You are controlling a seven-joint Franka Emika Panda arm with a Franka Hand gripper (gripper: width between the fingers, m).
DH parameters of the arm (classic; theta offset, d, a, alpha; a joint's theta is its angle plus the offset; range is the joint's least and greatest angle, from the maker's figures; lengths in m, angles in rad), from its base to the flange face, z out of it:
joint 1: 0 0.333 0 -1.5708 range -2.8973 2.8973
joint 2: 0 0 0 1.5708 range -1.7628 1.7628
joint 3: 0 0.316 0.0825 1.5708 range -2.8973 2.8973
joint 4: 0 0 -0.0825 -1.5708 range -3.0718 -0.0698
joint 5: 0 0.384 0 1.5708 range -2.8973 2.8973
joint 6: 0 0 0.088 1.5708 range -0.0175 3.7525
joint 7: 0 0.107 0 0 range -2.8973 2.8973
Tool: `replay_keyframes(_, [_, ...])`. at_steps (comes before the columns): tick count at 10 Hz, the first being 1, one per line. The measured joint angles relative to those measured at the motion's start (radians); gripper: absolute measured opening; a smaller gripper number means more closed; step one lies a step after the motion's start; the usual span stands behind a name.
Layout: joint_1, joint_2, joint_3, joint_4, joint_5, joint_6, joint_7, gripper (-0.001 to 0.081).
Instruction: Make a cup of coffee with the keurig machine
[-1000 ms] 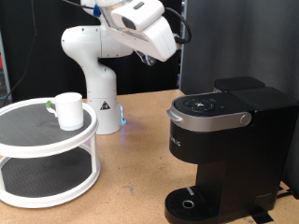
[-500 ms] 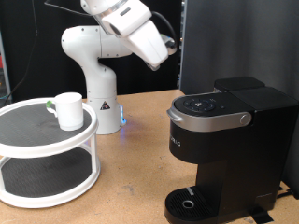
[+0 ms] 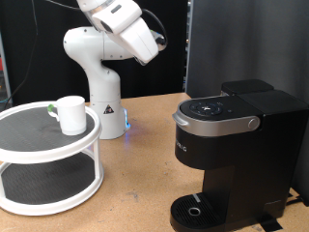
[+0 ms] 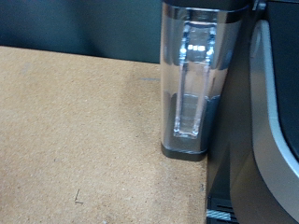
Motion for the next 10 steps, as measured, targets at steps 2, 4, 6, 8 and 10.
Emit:
replay_keyframes(2, [-0.006,-0.007,-0.004,-0.027,0.072,0.037,0.092,0.0002])
replay_keyframes(4, [-0.021,-0.035,-0.025,-0.061,0.097,0.028,0.112,0.0002])
replay_keyframes(6, [-0.040,-0.084,-0.058,-0.088,0.084,-0.036,0.097,0.0002])
replay_keyframes(8, [-0.043,-0.108,-0.068,-0.103,0.084,-0.041,0.102,0.0002])
replay_keyframes(10, [-0.050,-0.129,-0.059,-0.148,0.208,0.118,0.209,0.0002])
